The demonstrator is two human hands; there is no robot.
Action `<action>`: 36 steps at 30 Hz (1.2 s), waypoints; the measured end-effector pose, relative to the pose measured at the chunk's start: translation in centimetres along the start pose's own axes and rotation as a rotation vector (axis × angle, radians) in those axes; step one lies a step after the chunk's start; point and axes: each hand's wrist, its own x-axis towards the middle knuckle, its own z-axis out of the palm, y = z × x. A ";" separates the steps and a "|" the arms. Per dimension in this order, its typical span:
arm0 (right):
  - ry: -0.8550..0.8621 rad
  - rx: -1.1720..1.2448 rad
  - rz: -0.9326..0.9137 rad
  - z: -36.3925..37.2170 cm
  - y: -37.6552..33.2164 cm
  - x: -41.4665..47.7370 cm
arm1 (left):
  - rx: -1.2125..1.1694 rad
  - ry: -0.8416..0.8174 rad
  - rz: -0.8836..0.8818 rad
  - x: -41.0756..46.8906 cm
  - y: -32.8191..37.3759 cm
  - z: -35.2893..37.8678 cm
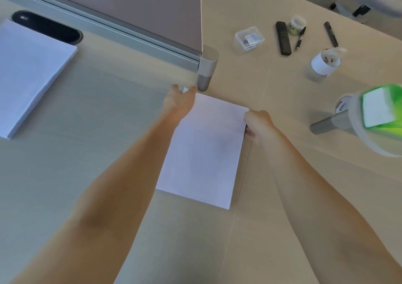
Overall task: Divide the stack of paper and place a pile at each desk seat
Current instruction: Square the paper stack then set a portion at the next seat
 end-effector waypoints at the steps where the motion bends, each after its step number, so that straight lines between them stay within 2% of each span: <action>1: -0.004 0.005 0.001 -0.1 -0.2 -0.1 | -0.016 -0.005 0.006 0.2 0.1 0.1; 6: -0.056 0.022 0.024 -0.2 -0.6 -1.1 | -0.025 0.012 0.021 -0.1 0.1 -0.3; 11: -0.009 0.026 0.036 -1.9 0.7 -4.0 | 0.076 0.083 0.023 -1.7 -2.2 -2.9; 13: -0.047 0.026 0.103 -2.2 2.9 -6.0 | 0.180 0.099 0.000 -3.4 -4.5 -4.1; 16: -0.213 -0.049 0.245 -1.4 6.9 -9.4 | 0.392 0.087 -0.022 -6.5 -8.7 -4.9; 19: -0.248 -0.066 0.269 -0.1 9.4 -11.7 | 0.532 0.089 -0.065 -8.9 -11.3 -4.8; 24: -0.177 0.075 0.250 1.4 10.1 -13.0 | 0.529 0.090 -0.096 -10.6 -11.2 -4.3; 31: -0.090 0.061 0.238 2.6 12.4 -11.1 | 0.523 0.048 -0.091 -11.4 -11.6 -4.5; 36: -0.134 0.085 0.167 0.7 10.8 -15.1 | 0.473 0.044 -0.091 -12.9 -10.7 -5.6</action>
